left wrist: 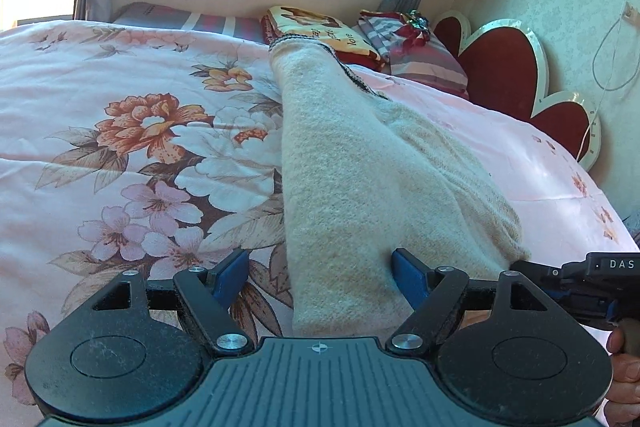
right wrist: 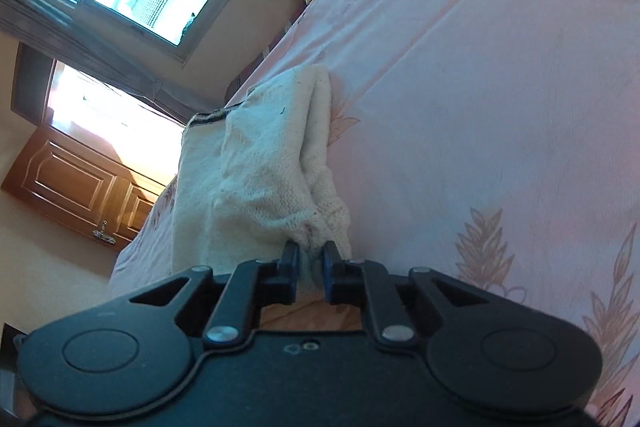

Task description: Fold small clothes

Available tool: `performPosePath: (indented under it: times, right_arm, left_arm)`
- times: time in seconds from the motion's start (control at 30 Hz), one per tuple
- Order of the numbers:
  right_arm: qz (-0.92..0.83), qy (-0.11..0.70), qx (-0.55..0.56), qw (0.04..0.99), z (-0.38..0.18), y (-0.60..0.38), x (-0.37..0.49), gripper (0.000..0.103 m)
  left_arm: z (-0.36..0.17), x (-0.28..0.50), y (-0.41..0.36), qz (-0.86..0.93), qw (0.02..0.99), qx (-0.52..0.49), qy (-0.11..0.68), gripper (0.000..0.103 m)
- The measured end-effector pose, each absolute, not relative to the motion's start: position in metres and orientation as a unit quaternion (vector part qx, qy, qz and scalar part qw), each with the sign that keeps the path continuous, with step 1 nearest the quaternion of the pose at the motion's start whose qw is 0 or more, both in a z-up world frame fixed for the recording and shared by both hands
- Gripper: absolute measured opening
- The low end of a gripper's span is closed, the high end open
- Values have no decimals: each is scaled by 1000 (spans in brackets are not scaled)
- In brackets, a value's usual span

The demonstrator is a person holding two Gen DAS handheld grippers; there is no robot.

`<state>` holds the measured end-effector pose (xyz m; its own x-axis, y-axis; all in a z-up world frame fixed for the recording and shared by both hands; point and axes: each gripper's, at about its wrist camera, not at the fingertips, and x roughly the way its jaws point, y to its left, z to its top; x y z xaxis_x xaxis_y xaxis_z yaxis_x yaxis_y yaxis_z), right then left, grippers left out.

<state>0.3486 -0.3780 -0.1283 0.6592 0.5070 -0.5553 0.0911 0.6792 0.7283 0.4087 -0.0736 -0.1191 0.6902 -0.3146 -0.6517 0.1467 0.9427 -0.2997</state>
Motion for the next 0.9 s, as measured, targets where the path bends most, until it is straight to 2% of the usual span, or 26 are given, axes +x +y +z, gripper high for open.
performPosePath:
  times: [0.1, 0.33, 0.47, 0.57, 0.77, 0.9]
  right_arm:
    - [124, 385, 349, 845, -110, -376, 344, 25]
    - [127, 329, 240, 905, -70, -354, 338, 21]
    - [114, 366, 181, 905, -91, -340, 349, 19]
    - [115, 382, 209, 893, -107, -348, 350, 23]
    - [123, 314, 191, 922, -69, -349, 349, 20]
    - [134, 307, 180, 925, -62, -340, 380, 20]
  left_arm:
    - [-106, 403, -76, -121, 918, -99, 365, 78]
    - [-109, 391, -77, -115, 914, -101, 375, 78]
    - [-121, 390, -74, -112, 910, -118, 382, 78]
    - [-118, 389, -74, -114, 911, -103, 383, 78]
    - [-79, 402, -72, -128, 930, -99, 329, 78]
    - [-62, 434, -101, -176, 935, -73, 300, 78]
